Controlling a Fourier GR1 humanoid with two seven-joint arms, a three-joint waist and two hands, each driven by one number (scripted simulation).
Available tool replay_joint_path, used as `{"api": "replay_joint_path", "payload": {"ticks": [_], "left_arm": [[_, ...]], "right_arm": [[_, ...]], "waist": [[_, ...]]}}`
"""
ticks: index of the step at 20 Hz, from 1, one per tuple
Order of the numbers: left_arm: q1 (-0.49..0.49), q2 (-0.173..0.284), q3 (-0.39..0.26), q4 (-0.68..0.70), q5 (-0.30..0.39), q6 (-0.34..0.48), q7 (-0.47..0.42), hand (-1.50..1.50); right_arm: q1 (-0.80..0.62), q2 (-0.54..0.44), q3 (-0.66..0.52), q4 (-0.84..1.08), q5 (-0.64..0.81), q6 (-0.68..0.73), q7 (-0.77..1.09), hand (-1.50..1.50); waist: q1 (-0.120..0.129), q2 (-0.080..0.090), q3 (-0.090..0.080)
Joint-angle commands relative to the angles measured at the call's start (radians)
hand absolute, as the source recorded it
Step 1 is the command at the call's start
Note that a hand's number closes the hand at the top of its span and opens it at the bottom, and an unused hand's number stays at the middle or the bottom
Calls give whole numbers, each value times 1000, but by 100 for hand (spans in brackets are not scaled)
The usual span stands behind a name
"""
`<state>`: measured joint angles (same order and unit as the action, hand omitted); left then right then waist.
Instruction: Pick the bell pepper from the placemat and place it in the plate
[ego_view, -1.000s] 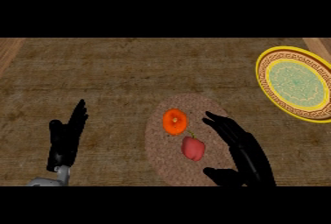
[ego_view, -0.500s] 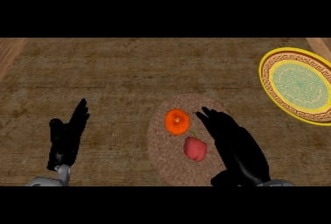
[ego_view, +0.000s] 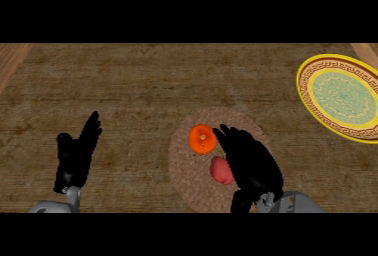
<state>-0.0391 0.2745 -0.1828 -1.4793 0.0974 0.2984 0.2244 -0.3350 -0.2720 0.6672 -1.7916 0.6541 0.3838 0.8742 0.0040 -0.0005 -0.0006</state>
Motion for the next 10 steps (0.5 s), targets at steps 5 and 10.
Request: {"api": "replay_joint_path", "payload": {"ticks": [5, 10], "left_arm": [[35, -26, 55, 28, -13, -71, -53, 0], [-18, -51, 52, -24, -63, -48, 58, 0]], "right_arm": [[22, 81, -63, 39, 69, 89, -34, -150], [0, 127, -115, 126, 82, 127, -88, -150]], "waist": [[-1, 0, 0], [0, 0, 1]]}}
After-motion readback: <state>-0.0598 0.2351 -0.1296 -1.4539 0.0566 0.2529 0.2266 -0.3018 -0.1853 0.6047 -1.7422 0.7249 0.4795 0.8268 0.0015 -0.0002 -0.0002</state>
